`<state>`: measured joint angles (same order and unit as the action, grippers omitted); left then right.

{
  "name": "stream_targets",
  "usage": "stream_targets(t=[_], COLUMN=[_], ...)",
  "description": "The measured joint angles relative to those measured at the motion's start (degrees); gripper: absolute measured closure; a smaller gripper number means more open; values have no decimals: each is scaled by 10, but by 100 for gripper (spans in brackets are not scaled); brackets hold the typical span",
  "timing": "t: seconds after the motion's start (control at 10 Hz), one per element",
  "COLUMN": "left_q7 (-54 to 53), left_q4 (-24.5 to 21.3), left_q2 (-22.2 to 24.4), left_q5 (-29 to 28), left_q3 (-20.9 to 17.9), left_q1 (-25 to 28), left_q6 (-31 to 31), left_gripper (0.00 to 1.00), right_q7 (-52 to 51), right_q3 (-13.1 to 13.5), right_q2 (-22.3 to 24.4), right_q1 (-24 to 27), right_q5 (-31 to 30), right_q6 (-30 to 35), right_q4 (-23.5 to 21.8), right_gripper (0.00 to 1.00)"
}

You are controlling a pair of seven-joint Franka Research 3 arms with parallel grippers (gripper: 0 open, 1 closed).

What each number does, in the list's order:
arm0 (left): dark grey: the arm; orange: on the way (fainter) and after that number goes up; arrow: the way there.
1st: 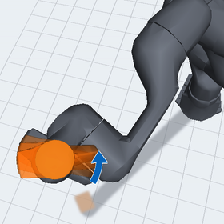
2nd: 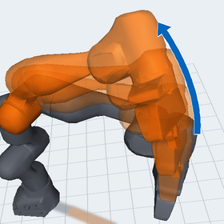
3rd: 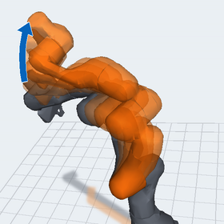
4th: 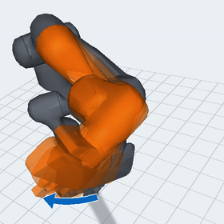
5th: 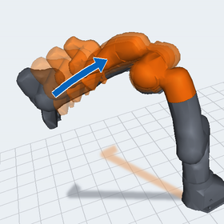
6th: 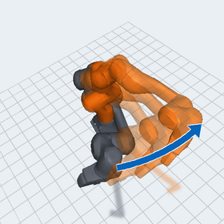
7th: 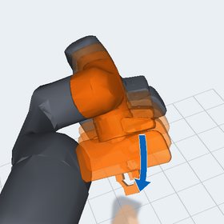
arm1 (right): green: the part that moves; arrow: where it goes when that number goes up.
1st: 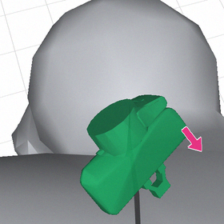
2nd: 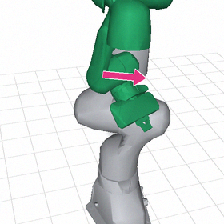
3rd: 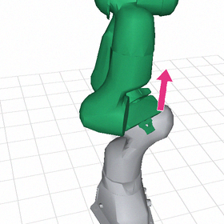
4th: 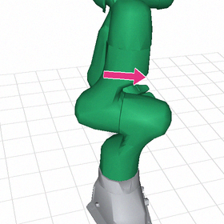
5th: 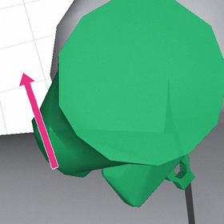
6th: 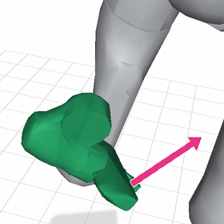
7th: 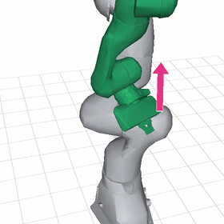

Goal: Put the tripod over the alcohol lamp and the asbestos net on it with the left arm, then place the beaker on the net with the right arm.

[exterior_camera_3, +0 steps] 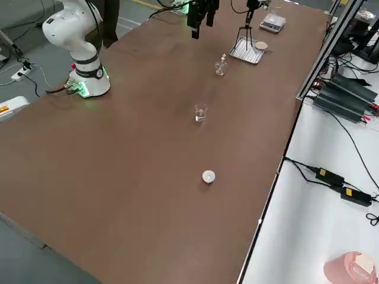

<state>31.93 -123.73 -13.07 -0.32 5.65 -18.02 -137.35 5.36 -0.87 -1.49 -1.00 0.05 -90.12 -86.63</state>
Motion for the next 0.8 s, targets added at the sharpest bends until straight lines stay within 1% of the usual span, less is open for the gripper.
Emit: stream_targets(t=[0.3, 0.5, 0.8], left_q7=[0, 0, 2], left_q4=[3, 6, 14], left_q2=[0, -4, -19], left_q5=[0, 0, 0], left_q3=[0, 0, 0], left_q1=[0, -1, -1], left_q6=[0, 0, 0], left_gripper=[86, 79, 79], right_q7=[-1, -1, -1], right_q3=[1, 1, 0], right_q2=[0, 0, 0], right_q1=[10, 18, 19], right_q5=[0, 0, 0], right_q6=[-6, -6, -6], right_q4=[0, 0, 0], right_gripper=[0, 0, 0])
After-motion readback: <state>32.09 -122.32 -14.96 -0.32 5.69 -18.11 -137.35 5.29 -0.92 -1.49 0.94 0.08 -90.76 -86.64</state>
